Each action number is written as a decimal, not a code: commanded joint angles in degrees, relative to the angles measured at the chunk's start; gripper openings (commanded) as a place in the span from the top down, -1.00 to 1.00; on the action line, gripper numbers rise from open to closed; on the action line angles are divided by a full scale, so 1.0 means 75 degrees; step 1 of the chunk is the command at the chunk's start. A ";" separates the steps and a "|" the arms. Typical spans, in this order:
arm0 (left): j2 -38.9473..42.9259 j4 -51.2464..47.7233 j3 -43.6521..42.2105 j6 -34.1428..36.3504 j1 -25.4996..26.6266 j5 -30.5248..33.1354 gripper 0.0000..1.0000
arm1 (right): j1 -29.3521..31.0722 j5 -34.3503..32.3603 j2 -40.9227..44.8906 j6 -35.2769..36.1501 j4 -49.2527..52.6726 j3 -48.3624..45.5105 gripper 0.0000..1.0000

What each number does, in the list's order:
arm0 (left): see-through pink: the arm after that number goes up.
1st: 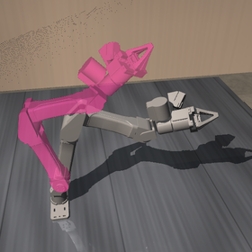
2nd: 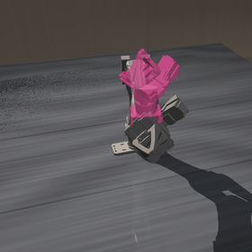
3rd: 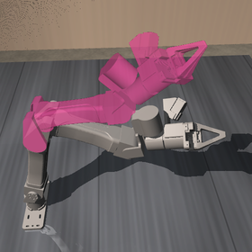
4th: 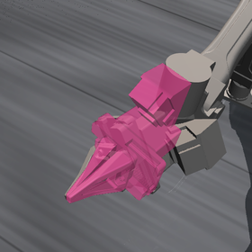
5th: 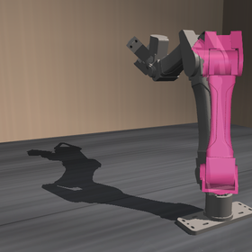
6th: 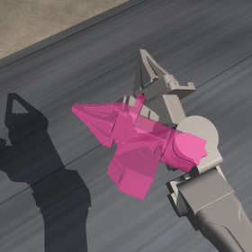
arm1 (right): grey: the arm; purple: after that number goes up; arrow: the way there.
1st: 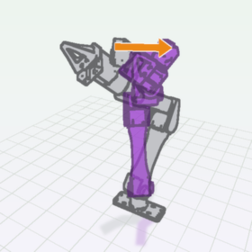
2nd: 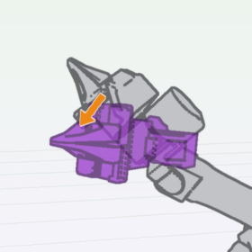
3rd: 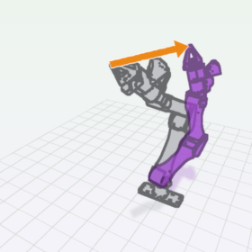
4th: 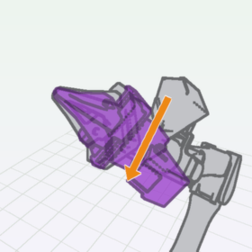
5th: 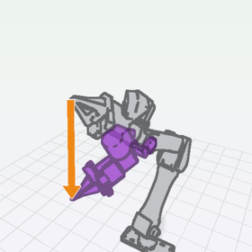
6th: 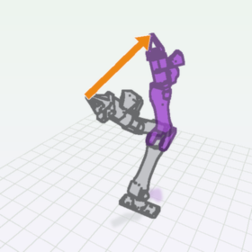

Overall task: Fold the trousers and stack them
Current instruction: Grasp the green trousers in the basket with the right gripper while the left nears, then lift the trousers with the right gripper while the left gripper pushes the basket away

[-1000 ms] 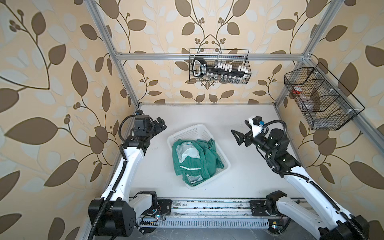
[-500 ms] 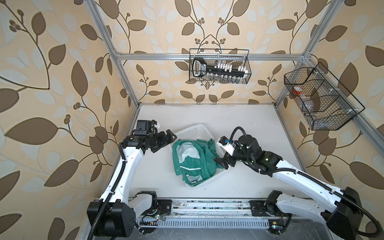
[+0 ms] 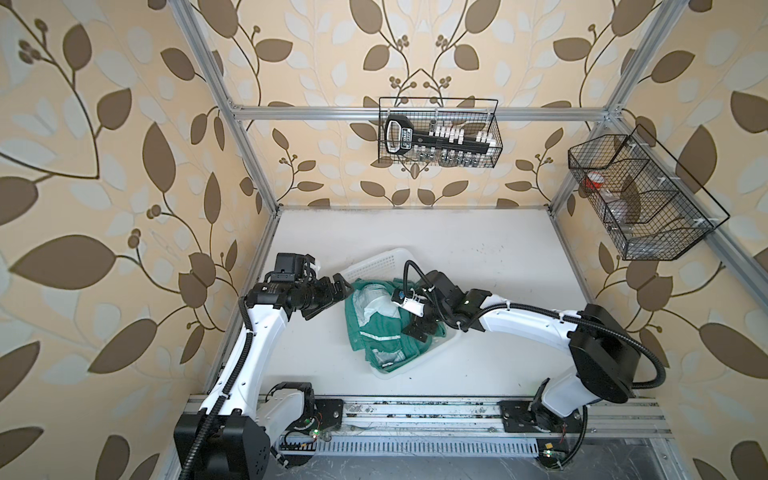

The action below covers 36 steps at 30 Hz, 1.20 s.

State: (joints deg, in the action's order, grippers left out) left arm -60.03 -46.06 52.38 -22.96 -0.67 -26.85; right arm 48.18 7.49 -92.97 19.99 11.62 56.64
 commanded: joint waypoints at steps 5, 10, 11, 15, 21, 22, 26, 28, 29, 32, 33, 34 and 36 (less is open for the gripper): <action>0.0094 0.0066 -0.0099 0.0004 0.0067 0.0017 -0.98 | -0.0082 0.0569 -0.0881 -0.0659 -0.0632 0.0220 -1.00; 0.0047 0.0139 -0.0193 -0.0002 0.0066 -0.0006 -0.98 | 0.0034 0.0642 -0.1451 -0.1102 -0.0999 0.0182 -1.00; 0.0035 0.0159 -0.0224 -0.0003 0.0067 -0.0006 -0.98 | 0.0042 0.0719 -0.1554 -0.1150 -0.1090 0.0187 -0.96; -0.0020 0.0177 -0.0276 -0.0008 0.0067 0.0040 -0.98 | 0.0038 0.0740 -0.1889 -0.1384 -0.1254 0.0261 -0.33; -0.0081 0.0322 -0.0401 -0.0179 0.0067 0.0226 -0.98 | 0.0009 0.1069 -0.1342 -0.1538 -0.1339 0.0339 0.65; -0.0082 0.0357 -0.0420 -0.0249 0.0066 0.0281 -0.98 | 0.0004 0.1075 -0.1159 -0.1540 -0.1315 0.0369 0.71; -0.0059 0.0504 -0.0492 -0.0710 0.0067 0.0832 -0.96 | -0.0124 0.1070 -0.0175 -0.1575 -0.1147 0.0446 1.00; -0.0025 0.0554 -0.0501 -0.0954 0.0065 0.1126 -0.93 | -0.0194 0.1086 0.0352 -0.1558 -0.0988 0.0475 1.00; -0.0004 0.0632 -0.0535 -0.1078 0.0066 0.1213 -0.91 | -0.0242 0.1094 0.0649 -0.1520 -0.0831 0.0535 1.00; -0.0020 0.0854 -0.0647 -0.1333 0.0066 0.1295 -0.79 | -0.0460 0.1149 0.1433 -0.1437 -0.0364 0.0738 1.00; -0.0075 0.0868 -0.0638 -0.1390 0.0067 0.1338 -0.74 | -0.0530 0.1100 0.1723 -0.1397 -0.0233 0.0798 1.00; -0.0112 0.0905 -0.0662 -0.1436 0.0066 0.1376 -0.69 | -0.0589 0.1040 0.1986 -0.1378 -0.0119 0.0866 1.00; -0.0203 0.1111 -0.0768 -0.1596 0.0081 0.1241 -0.59 | -0.0752 0.0901 0.2569 -0.1300 0.0188 0.1080 1.00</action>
State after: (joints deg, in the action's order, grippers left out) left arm -60.93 -40.40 47.55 -32.25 -0.67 -18.48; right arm 43.79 14.24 -79.31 8.16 11.11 60.51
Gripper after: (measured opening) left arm 0.814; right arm 0.148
